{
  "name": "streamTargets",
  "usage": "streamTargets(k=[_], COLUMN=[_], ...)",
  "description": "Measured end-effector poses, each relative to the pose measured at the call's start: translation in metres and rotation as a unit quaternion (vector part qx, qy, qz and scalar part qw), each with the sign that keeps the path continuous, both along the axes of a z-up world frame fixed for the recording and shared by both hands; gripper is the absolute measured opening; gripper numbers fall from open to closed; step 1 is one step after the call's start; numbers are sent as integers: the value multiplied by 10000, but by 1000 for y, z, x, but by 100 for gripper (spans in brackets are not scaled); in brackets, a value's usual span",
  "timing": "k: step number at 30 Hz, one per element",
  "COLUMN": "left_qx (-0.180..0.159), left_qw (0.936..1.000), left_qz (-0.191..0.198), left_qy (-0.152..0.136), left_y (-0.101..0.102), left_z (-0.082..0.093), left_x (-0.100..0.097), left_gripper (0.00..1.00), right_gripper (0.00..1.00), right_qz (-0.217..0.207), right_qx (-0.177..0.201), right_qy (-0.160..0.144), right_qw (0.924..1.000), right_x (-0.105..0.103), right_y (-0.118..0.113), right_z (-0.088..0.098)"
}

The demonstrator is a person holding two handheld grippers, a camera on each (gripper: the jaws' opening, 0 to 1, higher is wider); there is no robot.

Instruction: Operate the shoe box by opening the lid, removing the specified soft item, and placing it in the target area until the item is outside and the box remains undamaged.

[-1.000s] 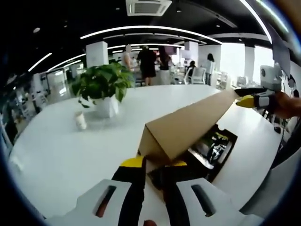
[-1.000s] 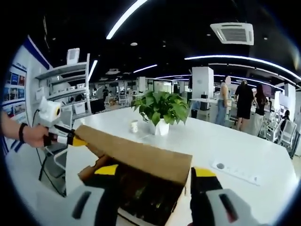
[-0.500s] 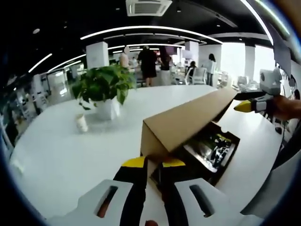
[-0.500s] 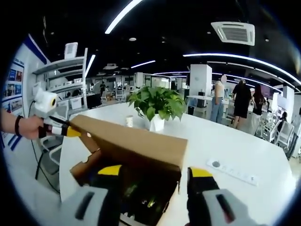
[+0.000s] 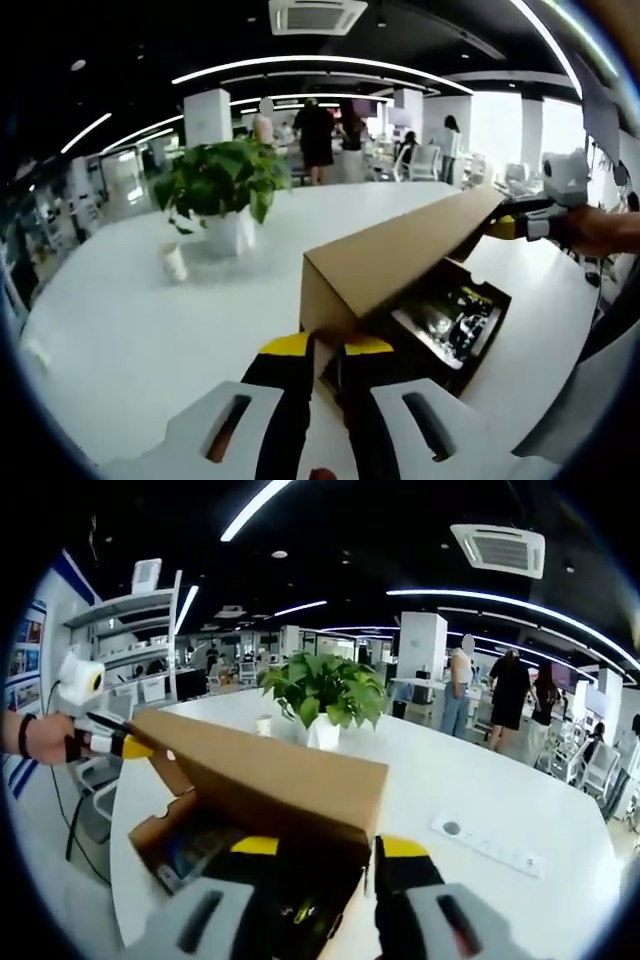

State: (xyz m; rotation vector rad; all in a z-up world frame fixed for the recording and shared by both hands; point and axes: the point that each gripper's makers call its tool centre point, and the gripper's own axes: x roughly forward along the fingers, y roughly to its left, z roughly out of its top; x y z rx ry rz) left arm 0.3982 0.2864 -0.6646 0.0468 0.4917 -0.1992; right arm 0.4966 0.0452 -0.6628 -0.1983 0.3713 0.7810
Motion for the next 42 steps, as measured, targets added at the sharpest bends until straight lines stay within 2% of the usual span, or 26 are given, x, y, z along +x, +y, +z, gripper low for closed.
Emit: streamTargets(k=[4, 9, 18, 28, 42], left_qx=[-3, -14, -18, -15, 6], left_qw=[10000, 10000, 10000, 9999, 9999], left_qz=[5, 13, 32, 53, 94], left_qy=[-3, -10, -28, -93, -129], left_y=[0, 0, 2, 5, 9], left_z=[0, 1, 3, 4, 5], left_x=[0, 1, 5, 10, 20], left_gripper=[7, 7, 6, 6, 5], right_gripper=[28, 19, 15, 0, 0], right_qz=[-47, -148, -180, -359, -406], right_qx=[-16, -37, -104, -146, -173], right_qy=[31, 68, 130, 233, 269], right_qw=[10000, 9999, 9997, 9990, 9987], right_x=[5, 12, 18, 31, 38], right_y=[-1, -7, -7, -15, -13], right_z=[-3, -7, -16, -24, -27])
